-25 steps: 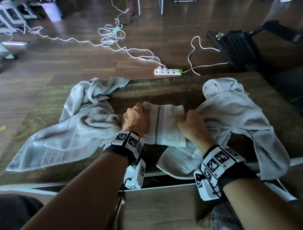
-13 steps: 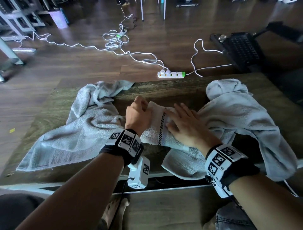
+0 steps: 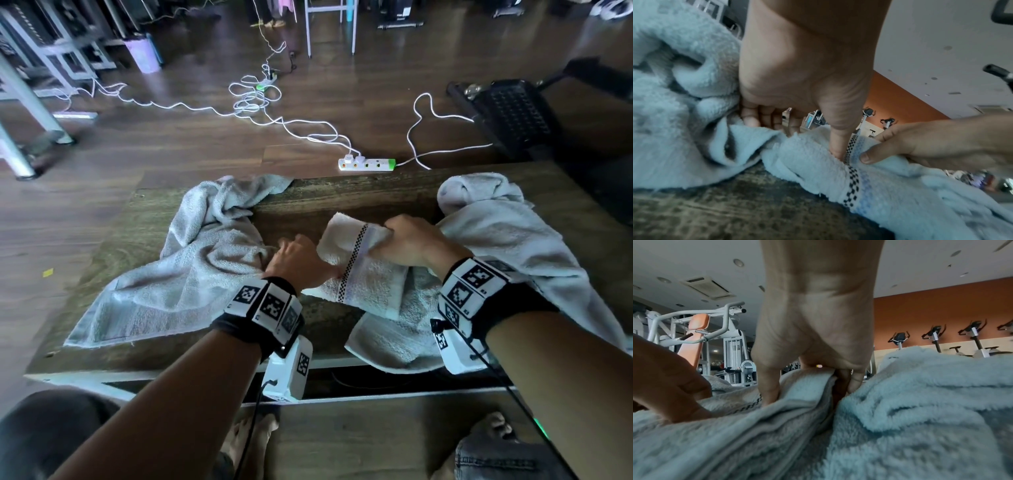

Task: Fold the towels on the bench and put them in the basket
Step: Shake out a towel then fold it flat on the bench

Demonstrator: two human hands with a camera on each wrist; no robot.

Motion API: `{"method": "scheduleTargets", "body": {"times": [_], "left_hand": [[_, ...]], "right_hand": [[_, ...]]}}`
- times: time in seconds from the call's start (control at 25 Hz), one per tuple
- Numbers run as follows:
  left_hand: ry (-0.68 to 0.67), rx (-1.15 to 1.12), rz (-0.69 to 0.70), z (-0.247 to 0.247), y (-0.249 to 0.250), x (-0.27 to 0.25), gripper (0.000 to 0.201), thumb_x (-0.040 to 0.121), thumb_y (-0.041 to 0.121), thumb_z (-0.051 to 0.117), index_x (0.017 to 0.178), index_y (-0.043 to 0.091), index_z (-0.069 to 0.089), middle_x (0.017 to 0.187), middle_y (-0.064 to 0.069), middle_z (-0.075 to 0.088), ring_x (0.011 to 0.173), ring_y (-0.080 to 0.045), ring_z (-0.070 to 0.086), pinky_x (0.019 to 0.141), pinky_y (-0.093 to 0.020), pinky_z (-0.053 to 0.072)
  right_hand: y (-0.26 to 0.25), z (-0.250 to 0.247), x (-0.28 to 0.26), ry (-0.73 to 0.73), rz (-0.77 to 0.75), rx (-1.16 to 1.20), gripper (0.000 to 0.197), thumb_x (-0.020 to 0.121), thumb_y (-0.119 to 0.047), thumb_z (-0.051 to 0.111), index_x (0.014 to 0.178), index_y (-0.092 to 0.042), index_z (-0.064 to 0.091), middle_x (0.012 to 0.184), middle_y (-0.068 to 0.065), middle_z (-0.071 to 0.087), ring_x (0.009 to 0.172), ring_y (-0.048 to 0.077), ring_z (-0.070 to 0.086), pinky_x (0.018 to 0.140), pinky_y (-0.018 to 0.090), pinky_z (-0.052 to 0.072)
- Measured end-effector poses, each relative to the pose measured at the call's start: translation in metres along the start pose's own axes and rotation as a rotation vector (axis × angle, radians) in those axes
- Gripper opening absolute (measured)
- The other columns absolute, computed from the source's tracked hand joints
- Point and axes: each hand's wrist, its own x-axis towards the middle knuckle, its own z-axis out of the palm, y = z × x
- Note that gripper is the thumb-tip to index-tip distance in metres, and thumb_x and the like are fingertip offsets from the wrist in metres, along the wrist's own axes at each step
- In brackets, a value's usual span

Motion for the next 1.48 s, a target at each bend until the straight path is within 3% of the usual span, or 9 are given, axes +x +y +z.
{"method": "scheduleTargets", "body": {"times": [0.08,0.28,0.52,0.72,0.96,1.16,1.28,1.4,1.48], "left_hand": [[0.127,0.073,-0.015,0.0,0.006,-0.007,0.09,0.067,0.072,0.07,0.124,0.007,0.048,0.125,-0.015,0.054,0.112,-0.032,0.058,0.09,-0.043,0.051],[0.151,0.086,-0.056,0.003,0.005,-0.02,0.06,0.078,0.072,0.057,0.072,0.012,0.059,0.071,0.0,0.061,0.067,-0.019,0.059,0.065,-0.03,0.048],[0.04,-0.76,-0.165,0.003,0.006,-0.013,0.107,0.054,0.092,0.057,0.121,0.009,0.043,0.112,-0.01,0.063,0.096,-0.033,0.069,0.082,-0.051,0.059],[0.101,-1.108,-0.065,-0.001,0.02,-0.035,0.068,0.075,0.031,0.082,0.121,0.008,0.038,0.114,-0.01,0.057,0.098,-0.023,0.064,0.076,-0.041,0.059],[0.24,-0.526,0.126,0.008,-0.011,-0.061,0.035,0.085,0.01,0.064,0.101,0.01,0.033,0.105,-0.016,0.059,0.095,-0.032,0.059,0.071,-0.035,0.044],[0.502,-0.162,0.441,0.042,-0.021,-0.071,0.039,0.086,0.026,0.045,0.119,0.006,0.051,0.115,-0.016,0.053,0.109,-0.035,0.051,0.091,-0.046,0.044],[0.23,0.091,0.404,0.071,-0.016,-0.072,0.061,0.098,0.038,0.031,0.15,0.007,0.028,0.16,-0.012,0.023,0.15,-0.031,0.015,0.12,-0.045,0.019],[0.151,0.284,0.382,0.086,-0.024,-0.07,0.068,0.103,0.042,0.025,0.157,0.014,-0.005,0.164,-0.004,-0.012,0.151,-0.023,-0.015,0.124,-0.044,-0.001],[0.149,0.266,0.406,0.083,-0.029,-0.068,0.062,0.103,0.04,0.014,0.157,0.016,-0.006,0.164,-0.002,-0.013,0.15,-0.02,-0.017,0.124,-0.044,-0.002]], "right_hand": [[0.005,0.002,-0.003,-0.015,-0.014,-0.004,0.034,0.079,-0.051,0.072,0.089,-0.021,0.061,0.089,-0.002,0.067,0.085,0.02,0.065,0.082,0.037,0.053],[0.008,0.005,-0.015,0.148,-0.086,0.195,0.026,0.079,-0.04,0.075,0.092,-0.023,0.059,0.082,-0.008,0.067,0.078,0.016,0.066,0.065,0.031,0.051],[0.006,-0.001,-0.055,0.367,-0.191,0.813,0.026,0.085,-0.023,0.077,0.101,-0.013,0.059,0.085,-0.007,0.069,0.07,-0.005,0.064,0.056,0.014,0.048],[0.007,0.003,-0.098,0.041,0.032,1.337,0.031,0.09,-0.016,0.07,0.118,-0.006,0.062,0.105,0.01,0.074,0.092,0.019,0.074,0.069,0.031,0.06],[0.027,0.023,-0.132,-0.121,0.195,0.524,0.034,0.088,-0.041,0.071,0.095,-0.01,0.06,0.084,0.009,0.07,0.061,0.026,0.07,0.056,0.034,0.056],[0.016,0.047,-0.121,0.52,-0.294,0.159,0.02,0.093,-0.028,0.058,0.106,-0.014,0.057,0.102,0.001,0.06,0.094,0.022,0.059,0.077,0.033,0.047],[-0.014,0.077,-0.099,0.401,-0.385,0.098,0.052,0.097,-0.04,0.042,0.137,-0.009,0.051,0.136,0.011,0.057,0.124,0.029,0.055,0.106,0.045,0.04],[-0.022,0.106,-0.091,0.183,-0.248,-0.111,0.07,0.1,-0.053,0.011,0.157,-0.014,0.021,0.166,0.006,0.018,0.154,0.019,0.011,0.123,0.037,-0.003],[-0.014,0.111,-0.095,0.159,-0.262,-0.159,0.079,0.094,-0.056,-0.006,0.159,-0.015,0.011,0.168,0.003,0.004,0.154,0.014,-0.005,0.125,0.037,-0.007]]}}
